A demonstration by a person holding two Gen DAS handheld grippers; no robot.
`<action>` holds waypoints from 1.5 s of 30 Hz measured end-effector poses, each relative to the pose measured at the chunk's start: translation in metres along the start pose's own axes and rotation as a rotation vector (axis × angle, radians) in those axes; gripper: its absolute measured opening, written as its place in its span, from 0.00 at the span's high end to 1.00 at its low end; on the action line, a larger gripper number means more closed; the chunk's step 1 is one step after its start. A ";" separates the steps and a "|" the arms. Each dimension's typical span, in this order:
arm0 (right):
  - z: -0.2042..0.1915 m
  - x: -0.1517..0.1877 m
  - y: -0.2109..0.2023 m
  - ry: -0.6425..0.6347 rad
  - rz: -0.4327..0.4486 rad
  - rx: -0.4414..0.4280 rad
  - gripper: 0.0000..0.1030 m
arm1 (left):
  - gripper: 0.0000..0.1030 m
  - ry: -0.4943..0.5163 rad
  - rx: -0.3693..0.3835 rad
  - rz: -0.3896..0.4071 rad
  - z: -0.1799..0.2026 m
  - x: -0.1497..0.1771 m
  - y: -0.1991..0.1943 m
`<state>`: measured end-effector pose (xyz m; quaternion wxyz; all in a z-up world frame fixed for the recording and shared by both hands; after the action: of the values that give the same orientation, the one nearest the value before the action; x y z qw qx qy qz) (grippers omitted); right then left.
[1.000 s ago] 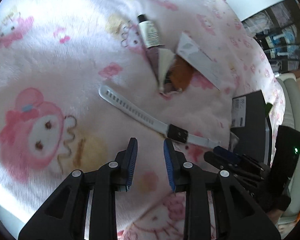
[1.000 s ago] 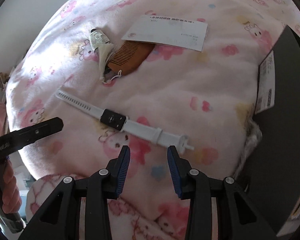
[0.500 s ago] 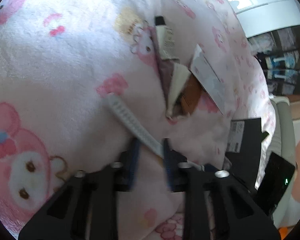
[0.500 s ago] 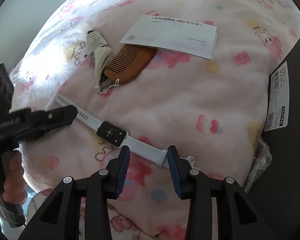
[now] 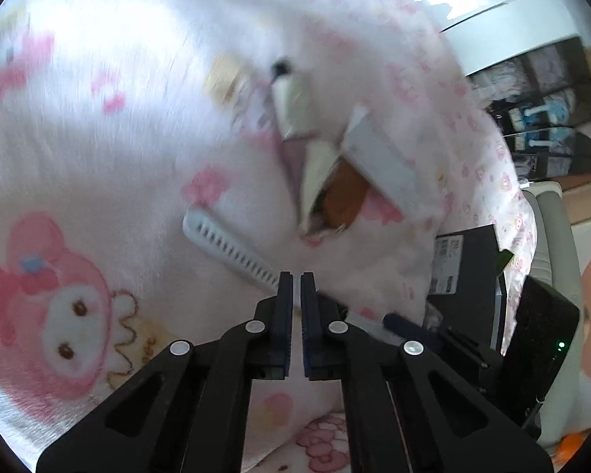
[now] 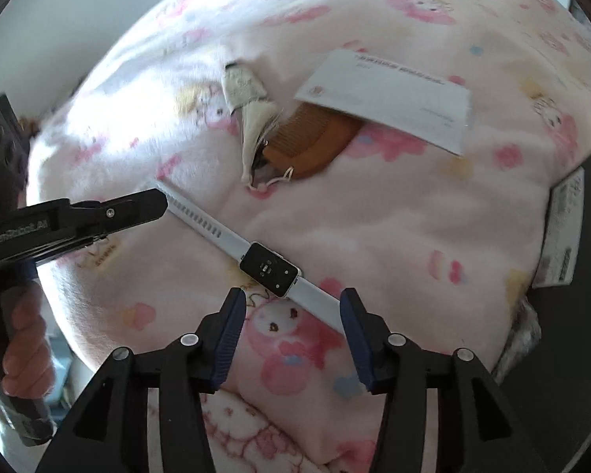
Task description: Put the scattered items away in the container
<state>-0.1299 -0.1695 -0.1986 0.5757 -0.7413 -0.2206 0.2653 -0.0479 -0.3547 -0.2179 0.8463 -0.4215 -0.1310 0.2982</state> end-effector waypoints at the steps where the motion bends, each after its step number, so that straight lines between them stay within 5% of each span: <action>1: -0.004 -0.001 -0.001 -0.005 -0.008 0.031 0.56 | 0.90 -0.014 0.005 -0.025 -0.005 -0.001 0.006; 3: -0.004 -0.002 0.000 -0.012 -0.004 0.070 0.56 | 0.76 -0.030 0.021 -0.061 -0.013 -0.001 0.016; 7: 0.002 0.002 0.006 -0.002 -0.021 0.071 0.56 | 0.65 -0.048 0.064 -0.059 -0.016 -0.009 0.030; 8: 0.003 0.003 0.007 -0.001 -0.025 0.072 0.56 | 0.68 -0.057 0.061 -0.050 -0.016 -0.014 0.034; 10: 0.005 0.004 0.009 0.005 -0.028 0.065 0.56 | 0.92 -0.046 0.021 -0.043 -0.012 -0.018 0.037; 12: 0.005 0.004 0.007 0.016 -0.024 0.049 0.56 | 0.98 -0.019 0.012 -0.017 -0.004 -0.018 0.034; 21: -0.015 0.003 -0.030 -0.032 0.056 0.004 0.56 | 0.99 0.119 0.048 0.107 0.042 0.000 -0.025; 29: -0.044 -0.004 -0.067 -0.097 0.185 -0.035 0.54 | 0.99 0.286 0.057 0.136 0.106 0.029 -0.064; 34: -0.058 -0.007 -0.071 -0.127 0.231 -0.057 0.51 | 0.99 0.306 0.029 0.157 0.117 0.039 -0.074; 40: -0.077 -0.019 -0.084 -0.133 0.270 -0.121 0.90 | 0.99 0.283 -0.004 0.216 0.101 0.038 -0.106; 45: -0.099 -0.034 -0.108 -0.197 0.351 -0.142 0.95 | 0.98 0.288 0.038 0.294 0.099 0.031 -0.142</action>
<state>-0.0936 -0.2382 -0.0694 0.4428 -0.7774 -0.1616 0.4165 -0.0143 -0.3391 -0.0455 0.8115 -0.4583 0.0597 0.3576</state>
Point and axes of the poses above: each gripper's, at about its wrist camera, not at the fingertips, and y roughly the way its jaws point, z to its right, x to its underside, the point moved 1 cm from there along y, roughly the way its jaws point, and after that the axes turned 8 degrees about -z, right-handed, at the moved point
